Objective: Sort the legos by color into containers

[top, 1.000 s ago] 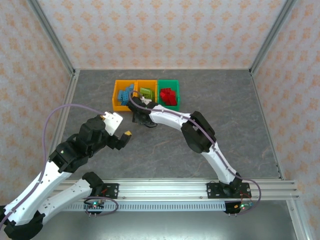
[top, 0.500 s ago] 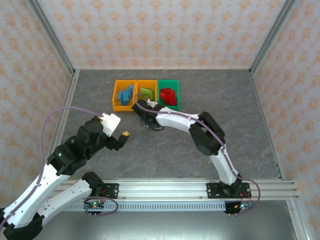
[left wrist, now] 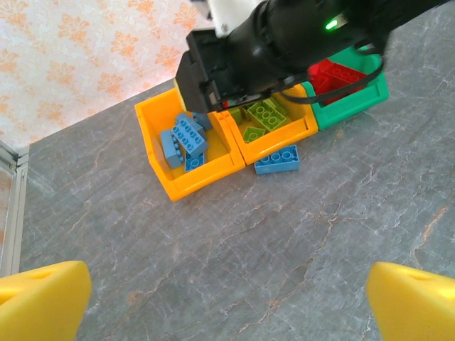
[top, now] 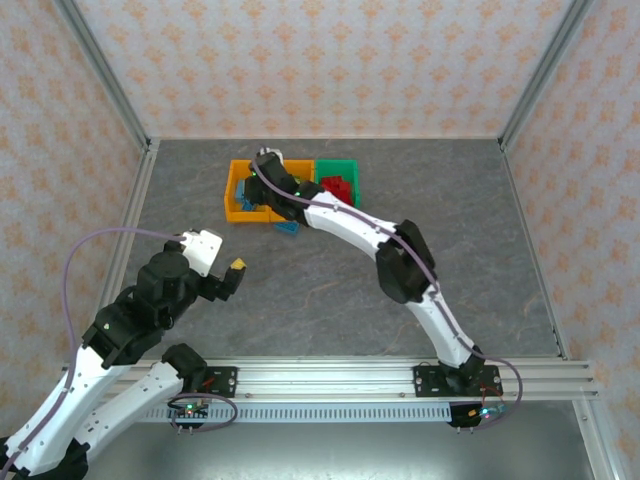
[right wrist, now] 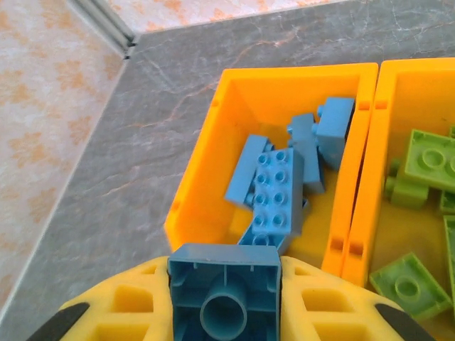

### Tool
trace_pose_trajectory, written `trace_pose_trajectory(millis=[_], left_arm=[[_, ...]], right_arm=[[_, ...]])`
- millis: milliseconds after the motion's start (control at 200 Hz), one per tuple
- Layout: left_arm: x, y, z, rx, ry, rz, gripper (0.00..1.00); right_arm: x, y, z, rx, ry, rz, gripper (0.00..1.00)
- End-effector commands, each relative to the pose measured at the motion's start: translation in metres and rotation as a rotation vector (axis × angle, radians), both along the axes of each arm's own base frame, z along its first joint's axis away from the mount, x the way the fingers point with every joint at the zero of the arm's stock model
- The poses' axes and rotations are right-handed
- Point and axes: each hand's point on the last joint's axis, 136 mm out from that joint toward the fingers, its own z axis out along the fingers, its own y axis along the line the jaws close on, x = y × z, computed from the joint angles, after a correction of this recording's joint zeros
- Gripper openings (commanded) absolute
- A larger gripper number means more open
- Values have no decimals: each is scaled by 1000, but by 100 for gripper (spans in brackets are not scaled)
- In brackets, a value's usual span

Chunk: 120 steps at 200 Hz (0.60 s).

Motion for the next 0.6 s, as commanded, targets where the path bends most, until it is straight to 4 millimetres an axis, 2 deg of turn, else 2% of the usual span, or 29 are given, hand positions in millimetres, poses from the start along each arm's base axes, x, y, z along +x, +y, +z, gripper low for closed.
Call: trace_pose_trajectory(millis=[0, 145, 360, 460, 596], left_arm=[[6, 4, -1, -7, -8, 40, 100], [10, 3, -6, -4, 14, 38, 100], [13, 3, -10, -1, 40, 44, 100], [14, 2, -11, -11, 43, 44, 100], [17, 3, -11, -43, 53, 76, 100]], right_arm=[[16, 3, -28, -48, 42, 40, 29], [22, 25, -25, 17, 43, 133, 51], [17, 15, -5, 1, 37, 112, 55], [10, 6, 17, 3, 34, 109, 55], [-8, -14, 57, -1, 32, 105, 55]])
